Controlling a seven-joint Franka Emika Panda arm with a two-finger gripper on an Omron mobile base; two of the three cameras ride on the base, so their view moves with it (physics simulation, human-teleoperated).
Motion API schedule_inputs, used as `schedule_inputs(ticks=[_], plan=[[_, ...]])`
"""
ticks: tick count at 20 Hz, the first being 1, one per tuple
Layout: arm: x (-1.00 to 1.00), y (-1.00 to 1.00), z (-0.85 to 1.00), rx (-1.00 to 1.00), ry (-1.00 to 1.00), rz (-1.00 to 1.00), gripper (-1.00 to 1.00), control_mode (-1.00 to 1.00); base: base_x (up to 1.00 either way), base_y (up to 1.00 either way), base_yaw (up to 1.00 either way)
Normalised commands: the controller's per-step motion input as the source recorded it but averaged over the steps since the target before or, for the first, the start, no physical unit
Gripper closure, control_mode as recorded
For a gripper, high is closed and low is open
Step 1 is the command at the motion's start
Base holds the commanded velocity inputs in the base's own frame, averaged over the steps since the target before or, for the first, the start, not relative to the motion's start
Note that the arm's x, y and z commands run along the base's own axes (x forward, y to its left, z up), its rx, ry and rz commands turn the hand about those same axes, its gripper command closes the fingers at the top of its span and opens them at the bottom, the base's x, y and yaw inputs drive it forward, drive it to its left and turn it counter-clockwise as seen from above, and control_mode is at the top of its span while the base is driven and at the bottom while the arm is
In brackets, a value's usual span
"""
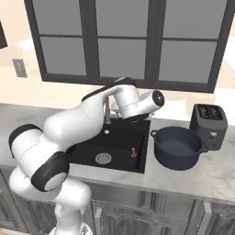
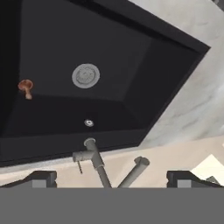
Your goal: Dump the mushroom from the pot into the sink. Then turn on the water and wash the mushroom. Then turn off the water and put the mushroom back in the pot.
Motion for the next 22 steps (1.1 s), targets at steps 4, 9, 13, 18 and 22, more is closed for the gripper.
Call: schedule_inputs(ticks=[4, 9, 13, 18, 22], plan=[[0.41, 0.41, -0.02, 0.0, 0.03, -0.2, -1.0, -1.0, 0.0, 0.0, 0.0], [0.57, 0.12, 0.0, 0.0, 0.21, -0.09, -1.0, -1.0, 0.0, 0.0, 0.0], [0.62, 0.0, 0.0, 0.04, 0.3, 0.0, -1.0, -1.0, 0.0, 0.0, 0.0], [0.51, -0.03, 0.0, 0.1, 0.2, 0.0, -1.0, -1.0, 0.0, 0.0, 0.0], [0.43, 0.0, 0.0, 0.08, 0.08, 0.0, -1.0, -1.0, 0.0, 0.0, 0.0]])
